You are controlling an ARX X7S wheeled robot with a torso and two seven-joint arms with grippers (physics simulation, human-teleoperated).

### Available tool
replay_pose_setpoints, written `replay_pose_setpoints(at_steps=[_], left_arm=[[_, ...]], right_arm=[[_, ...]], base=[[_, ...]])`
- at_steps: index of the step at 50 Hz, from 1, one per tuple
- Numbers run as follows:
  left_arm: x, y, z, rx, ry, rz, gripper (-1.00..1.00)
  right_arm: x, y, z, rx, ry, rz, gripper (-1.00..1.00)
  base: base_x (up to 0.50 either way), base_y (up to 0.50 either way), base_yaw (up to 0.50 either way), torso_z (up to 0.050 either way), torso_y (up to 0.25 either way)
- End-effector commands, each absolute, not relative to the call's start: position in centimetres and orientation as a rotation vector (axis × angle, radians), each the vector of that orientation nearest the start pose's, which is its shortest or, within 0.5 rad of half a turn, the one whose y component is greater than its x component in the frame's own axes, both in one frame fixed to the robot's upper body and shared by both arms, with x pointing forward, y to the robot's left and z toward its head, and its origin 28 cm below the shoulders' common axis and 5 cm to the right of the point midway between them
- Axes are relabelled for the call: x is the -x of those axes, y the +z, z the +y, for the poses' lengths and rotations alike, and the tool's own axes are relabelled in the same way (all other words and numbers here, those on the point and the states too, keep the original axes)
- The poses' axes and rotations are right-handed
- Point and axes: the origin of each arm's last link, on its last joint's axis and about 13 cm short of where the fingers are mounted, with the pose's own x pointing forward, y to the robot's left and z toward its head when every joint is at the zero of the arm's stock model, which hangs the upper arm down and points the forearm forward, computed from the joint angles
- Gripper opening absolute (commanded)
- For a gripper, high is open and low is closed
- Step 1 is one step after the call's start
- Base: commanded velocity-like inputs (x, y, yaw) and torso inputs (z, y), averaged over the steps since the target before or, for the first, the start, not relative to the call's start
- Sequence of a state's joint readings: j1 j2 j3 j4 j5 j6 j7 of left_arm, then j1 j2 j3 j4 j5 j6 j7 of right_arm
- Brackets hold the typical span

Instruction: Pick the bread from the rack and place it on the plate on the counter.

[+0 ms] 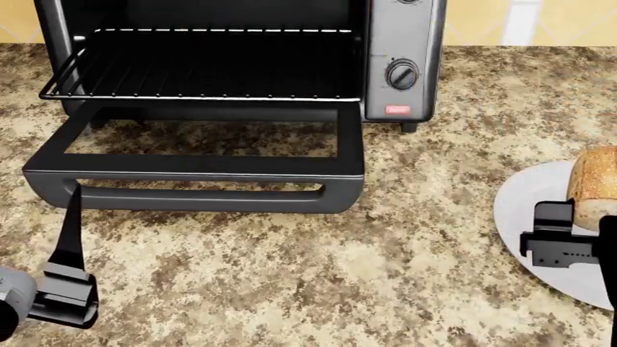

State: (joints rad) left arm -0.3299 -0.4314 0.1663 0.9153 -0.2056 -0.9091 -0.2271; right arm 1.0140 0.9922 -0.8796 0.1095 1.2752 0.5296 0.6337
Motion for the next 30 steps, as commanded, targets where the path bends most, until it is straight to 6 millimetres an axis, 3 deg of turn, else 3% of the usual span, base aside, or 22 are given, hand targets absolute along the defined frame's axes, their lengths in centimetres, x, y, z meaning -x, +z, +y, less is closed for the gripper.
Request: replay_pose_setpoints(at_steps=[1, 22, 23, 30], left_arm=[[-20.0, 19.1, 22.8, -0.327, -0.047, -0.284, 1.00], [-20.0, 19.3, 22.5, -0.337, -0.054, -0.279, 1.00], [-20.0, 19.3, 22.5, -0.338, -0.053, -0.278, 1.00], [-19.8, 19.4, 22.5, -0.339, -0.054, -0.281, 1.00]], right_arm=[[-31.1, 17.6, -24.0, 0.180, -0.284, 0.379, -1.00], [-32.5, 16.5, -24.8, 0.151, -0.295, 0.401, -1.00], [-32.3, 16.6, -24.8, 0.146, -0.297, 0.399, 1.00], [-31.7, 17.3, -24.9, 0.148, -0.307, 0.375, 1.00]], base=[[0.00, 0.00, 0.00, 0.000, 0.000], [0.00, 0.00, 0.00, 0.000, 0.000], [0.00, 0.00, 0.00, 0.000, 0.000], [0.00, 0.00, 0.00, 0.000, 0.000]])
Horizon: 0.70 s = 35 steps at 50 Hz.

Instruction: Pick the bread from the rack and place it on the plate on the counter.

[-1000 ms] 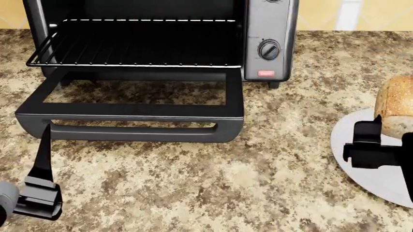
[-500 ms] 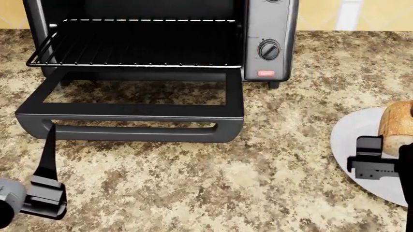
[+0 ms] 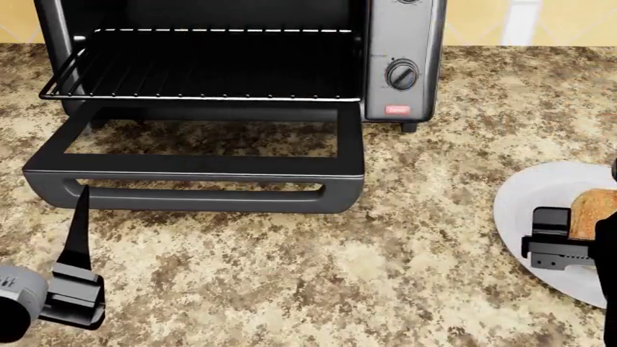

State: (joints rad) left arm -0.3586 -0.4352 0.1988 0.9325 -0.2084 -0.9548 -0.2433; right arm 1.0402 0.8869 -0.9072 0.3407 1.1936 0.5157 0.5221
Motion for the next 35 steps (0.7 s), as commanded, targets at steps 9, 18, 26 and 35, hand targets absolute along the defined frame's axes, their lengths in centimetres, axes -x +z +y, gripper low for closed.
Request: replay_pose_setpoints(at_steps=[9, 18, 26, 35], left_arm=[[-19.9, 19.3, 22.4, -0.339, -0.060, -0.276, 1.00], [-19.9, 19.0, 22.4, -0.336, -0.060, -0.271, 1.00], [-19.9, 19.0, 22.5, -0.335, -0.060, -0.270, 1.00], [-19.9, 19.2, 22.4, -0.334, -0.059, -0.274, 1.00]], right_arm=[[-30.5, 19.0, -24.0, 0.204, -0.291, 0.286, 1.00], [-28.6, 21.1, -22.2, 0.208, -0.230, 0.169, 1.00], [-28.0, 21.2, -21.7, 0.206, -0.205, 0.149, 1.00], [-26.4, 21.9, -20.7, 0.191, -0.161, 0.094, 1.00]], base=[[0.00, 0.00, 0.00, 0.000, 0.000], [0.00, 0.00, 0.00, 0.000, 0.000], [0.00, 0.00, 0.00, 0.000, 0.000], [0.00, 0.00, 0.00, 0.000, 0.000]])
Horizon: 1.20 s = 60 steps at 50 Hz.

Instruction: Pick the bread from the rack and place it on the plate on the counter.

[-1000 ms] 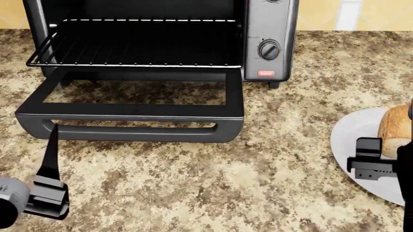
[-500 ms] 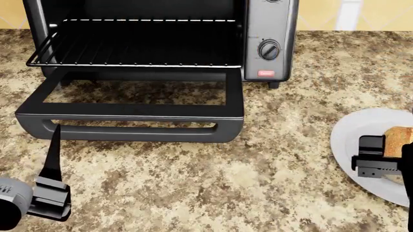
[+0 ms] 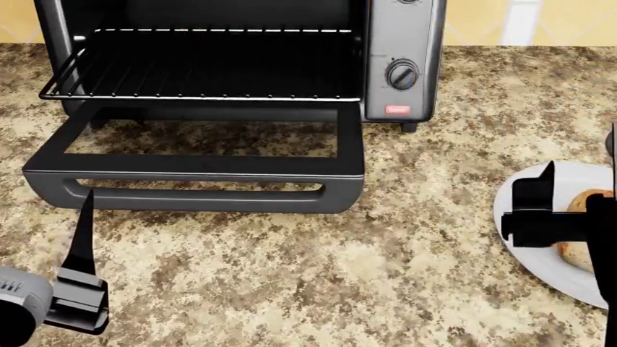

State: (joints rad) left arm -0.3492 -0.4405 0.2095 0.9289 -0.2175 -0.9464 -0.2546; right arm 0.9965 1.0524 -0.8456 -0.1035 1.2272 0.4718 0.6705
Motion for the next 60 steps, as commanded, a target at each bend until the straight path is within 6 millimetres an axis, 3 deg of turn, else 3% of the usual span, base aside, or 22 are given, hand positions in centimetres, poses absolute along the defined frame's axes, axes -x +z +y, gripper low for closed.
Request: replay_pose_setpoints(at_steps=[1, 12, 40, 60], left_arm=[[-19.9, 19.2, 22.4, -0.335, -0.059, -0.274, 1.00], [-19.9, 19.4, 22.3, -0.335, -0.059, -0.280, 1.00], [-19.8, 19.3, 22.3, -0.336, -0.055, -0.280, 1.00], [-19.8, 19.3, 22.3, -0.329, -0.058, -0.282, 1.00]], right_arm=[[-26.3, 21.9, -20.7, 0.190, -0.159, 0.091, 1.00], [-23.5, 22.9, -19.1, 0.183, -0.084, 0.009, 1.00], [-19.3, 22.4, -15.9, 0.160, 0.087, -0.054, 1.00], [-18.0, 21.9, -15.0, 0.171, 0.196, -0.071, 1.00]], base=[[0.00, 0.00, 0.00, 0.000, 0.000], [0.00, 0.00, 0.00, 0.000, 0.000], [0.00, 0.00, 0.00, 0.000, 0.000], [0.00, 0.00, 0.00, 0.000, 0.000]])
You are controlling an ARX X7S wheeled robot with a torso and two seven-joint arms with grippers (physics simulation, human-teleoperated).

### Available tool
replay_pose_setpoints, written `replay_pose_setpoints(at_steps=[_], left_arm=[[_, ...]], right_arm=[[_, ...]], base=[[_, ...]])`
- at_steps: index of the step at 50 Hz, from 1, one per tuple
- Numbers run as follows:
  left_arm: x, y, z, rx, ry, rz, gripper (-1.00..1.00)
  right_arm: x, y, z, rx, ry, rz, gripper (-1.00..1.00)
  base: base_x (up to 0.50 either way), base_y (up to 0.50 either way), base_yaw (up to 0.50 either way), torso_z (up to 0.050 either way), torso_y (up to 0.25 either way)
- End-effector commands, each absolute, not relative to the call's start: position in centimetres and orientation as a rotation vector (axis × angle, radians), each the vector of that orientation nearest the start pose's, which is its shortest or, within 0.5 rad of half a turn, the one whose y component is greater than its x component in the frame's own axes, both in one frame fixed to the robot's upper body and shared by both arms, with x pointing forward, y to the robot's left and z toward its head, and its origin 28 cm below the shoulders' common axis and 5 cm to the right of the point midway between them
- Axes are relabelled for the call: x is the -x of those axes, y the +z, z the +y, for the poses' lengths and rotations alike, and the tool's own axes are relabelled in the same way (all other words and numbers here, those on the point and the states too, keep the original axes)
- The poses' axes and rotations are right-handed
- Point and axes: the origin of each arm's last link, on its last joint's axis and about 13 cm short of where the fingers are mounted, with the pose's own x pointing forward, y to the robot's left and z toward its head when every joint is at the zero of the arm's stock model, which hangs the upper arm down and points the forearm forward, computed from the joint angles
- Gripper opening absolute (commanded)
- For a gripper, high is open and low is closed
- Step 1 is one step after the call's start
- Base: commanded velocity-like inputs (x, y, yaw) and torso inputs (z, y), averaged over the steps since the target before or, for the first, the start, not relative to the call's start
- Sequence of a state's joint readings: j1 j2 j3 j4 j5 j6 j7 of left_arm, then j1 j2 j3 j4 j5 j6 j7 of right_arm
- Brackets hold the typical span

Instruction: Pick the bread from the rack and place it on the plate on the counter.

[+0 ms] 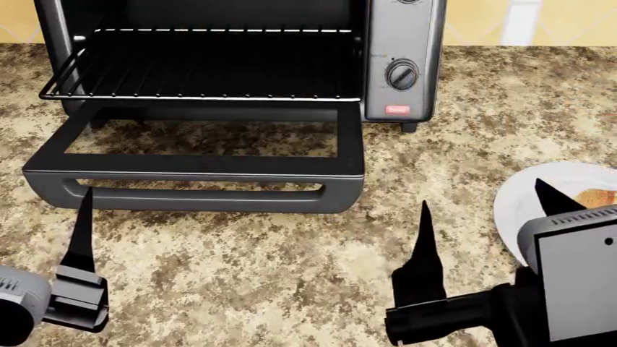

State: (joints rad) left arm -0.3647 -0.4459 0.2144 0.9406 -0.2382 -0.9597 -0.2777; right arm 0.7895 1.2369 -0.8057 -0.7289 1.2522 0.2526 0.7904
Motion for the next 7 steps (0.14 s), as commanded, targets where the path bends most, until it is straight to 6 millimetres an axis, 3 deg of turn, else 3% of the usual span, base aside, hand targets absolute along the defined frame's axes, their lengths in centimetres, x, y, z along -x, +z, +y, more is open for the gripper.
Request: replay_pose_setpoints(at_steps=[1, 7], left_arm=[[-19.80, 19.33, 22.27, -0.329, -0.058, -0.283, 1.00], [-19.67, 19.35, 22.34, -0.327, -0.054, -0.286, 1.00]], right_arm=[[-17.94, 21.94, -14.97, 0.173, 0.202, -0.073, 1.00], [-17.50, 22.06, -14.68, 0.182, 0.238, -0.084, 1.00]], base=[[0.00, 0.00, 0.00, 0.000, 0.000], [0.00, 0.00, 0.00, 0.000, 0.000]])
